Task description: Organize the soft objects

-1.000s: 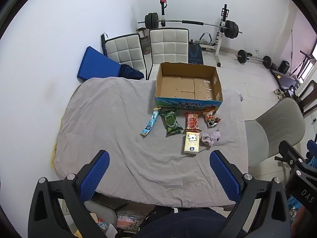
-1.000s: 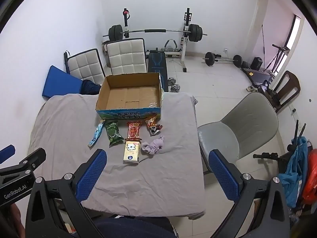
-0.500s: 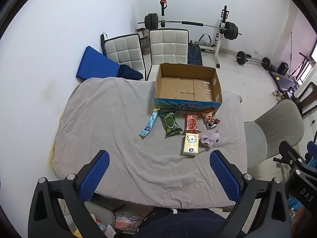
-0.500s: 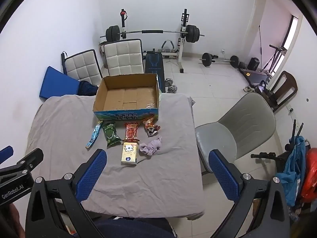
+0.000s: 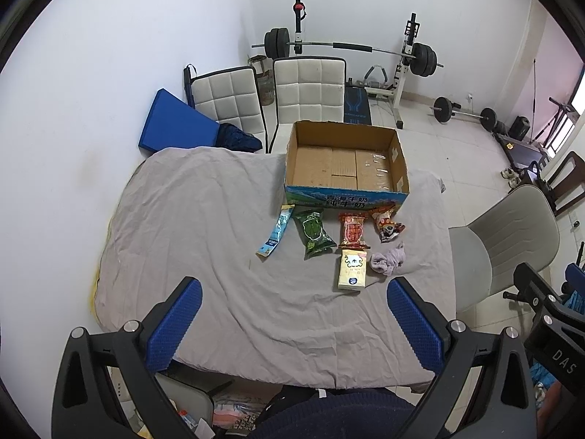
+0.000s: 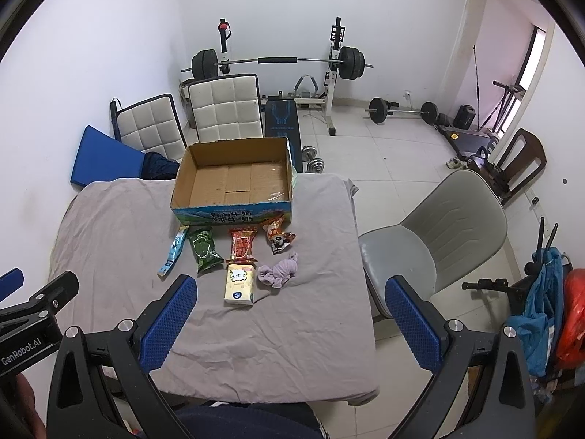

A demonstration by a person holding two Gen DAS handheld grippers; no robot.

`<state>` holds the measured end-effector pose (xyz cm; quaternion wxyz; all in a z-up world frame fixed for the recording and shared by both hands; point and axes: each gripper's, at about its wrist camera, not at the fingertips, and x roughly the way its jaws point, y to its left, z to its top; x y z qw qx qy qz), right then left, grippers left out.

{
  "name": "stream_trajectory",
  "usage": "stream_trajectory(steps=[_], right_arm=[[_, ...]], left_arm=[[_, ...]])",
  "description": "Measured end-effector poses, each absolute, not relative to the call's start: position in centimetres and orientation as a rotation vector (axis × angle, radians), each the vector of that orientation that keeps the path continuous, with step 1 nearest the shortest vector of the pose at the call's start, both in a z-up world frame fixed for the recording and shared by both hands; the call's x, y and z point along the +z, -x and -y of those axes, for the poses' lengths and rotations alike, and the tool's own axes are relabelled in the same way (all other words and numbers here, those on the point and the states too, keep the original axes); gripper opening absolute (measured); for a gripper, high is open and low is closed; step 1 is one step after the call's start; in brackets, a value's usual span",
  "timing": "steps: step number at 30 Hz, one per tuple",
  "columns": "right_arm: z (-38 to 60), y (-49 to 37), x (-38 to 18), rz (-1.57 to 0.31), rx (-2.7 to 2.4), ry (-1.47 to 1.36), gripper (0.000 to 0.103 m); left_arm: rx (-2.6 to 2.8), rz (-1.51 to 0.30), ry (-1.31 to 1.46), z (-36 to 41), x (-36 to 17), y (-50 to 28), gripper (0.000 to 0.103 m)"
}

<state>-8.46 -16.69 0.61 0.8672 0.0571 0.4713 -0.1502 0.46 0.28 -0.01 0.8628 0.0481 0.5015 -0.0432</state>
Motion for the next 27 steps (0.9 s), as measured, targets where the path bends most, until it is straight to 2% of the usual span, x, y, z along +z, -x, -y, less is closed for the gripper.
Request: stream_trajectory(steps=[27], right_arm=[[16.94,8.22,0.53,-0.964,-0.299,-0.114,0.103]], left_arm=[[-0.075,-1.031,-0.102,-0.68,0.47,-0.73,0.103]])
